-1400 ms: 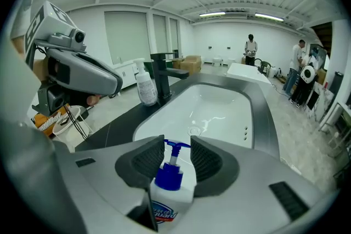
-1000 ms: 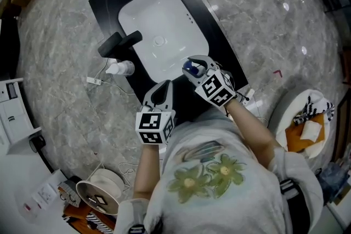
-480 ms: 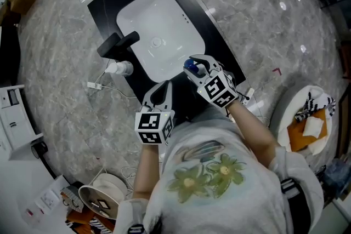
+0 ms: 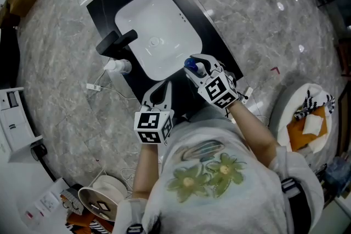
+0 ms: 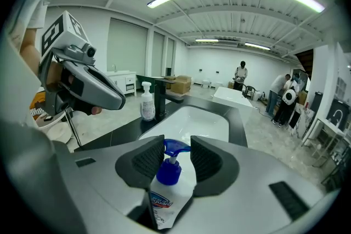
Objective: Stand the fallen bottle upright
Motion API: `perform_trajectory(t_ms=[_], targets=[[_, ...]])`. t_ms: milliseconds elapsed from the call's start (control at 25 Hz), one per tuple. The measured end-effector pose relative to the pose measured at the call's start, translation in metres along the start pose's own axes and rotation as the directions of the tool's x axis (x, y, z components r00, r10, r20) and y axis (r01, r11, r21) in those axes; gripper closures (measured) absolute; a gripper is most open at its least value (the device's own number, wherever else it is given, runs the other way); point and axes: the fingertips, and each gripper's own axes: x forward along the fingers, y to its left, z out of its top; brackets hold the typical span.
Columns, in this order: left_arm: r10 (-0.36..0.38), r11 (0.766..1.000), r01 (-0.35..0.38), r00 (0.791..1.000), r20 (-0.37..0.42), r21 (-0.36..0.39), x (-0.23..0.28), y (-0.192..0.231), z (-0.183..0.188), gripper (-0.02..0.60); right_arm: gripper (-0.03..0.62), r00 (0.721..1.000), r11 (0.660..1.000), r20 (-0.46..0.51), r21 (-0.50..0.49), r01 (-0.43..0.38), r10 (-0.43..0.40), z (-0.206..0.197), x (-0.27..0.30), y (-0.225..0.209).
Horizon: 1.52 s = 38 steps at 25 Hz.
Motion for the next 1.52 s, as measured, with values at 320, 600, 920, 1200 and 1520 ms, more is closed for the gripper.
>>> perform_trajectory(t_ms=[320, 600, 920, 1200, 1520], targets=[[-0.007, 1.000, 0.007, 1.000, 0.011, 0.002, -0.012, -0.012, -0.007, 0.563, 0.427, 0.999, 0.999, 0.016, -0.006, 0.036, -0.036, -0.003, -0.019, 0.005], [-0.013, 1.000, 0.013, 1.000, 0.024, 0.002, -0.025, -0.026, -0.015, 0.563, 0.427, 0.997, 0.998, 0.041, -0.002, 0.070, -0.069, -0.007, -0.041, 0.011], [-0.022, 1.000, 0.022, 1.000, 0.019, -0.005, -0.048, -0.048, -0.036, 0.563, 0.425, 0.992, 0.994, 0.051, 0.021, 0.111, -0.112, -0.017, -0.069, 0.022], [-0.031, 1.000, 0.031, 0.999, 0.008, -0.004, -0.058, -0.062, -0.051, 0.563, 0.425, 0.990, 0.992, 0.055, 0.036, 0.125, -0.127, -0.027, -0.085, 0.030], [-0.045, 0.999, 0.045, 0.999, 0.022, 0.017, -0.062, -0.075, -0.047, 0.563, 0.425, 0.990, 0.990, 0.051, 0.056, 0.129, -0.131, -0.032, -0.095, 0.037]])
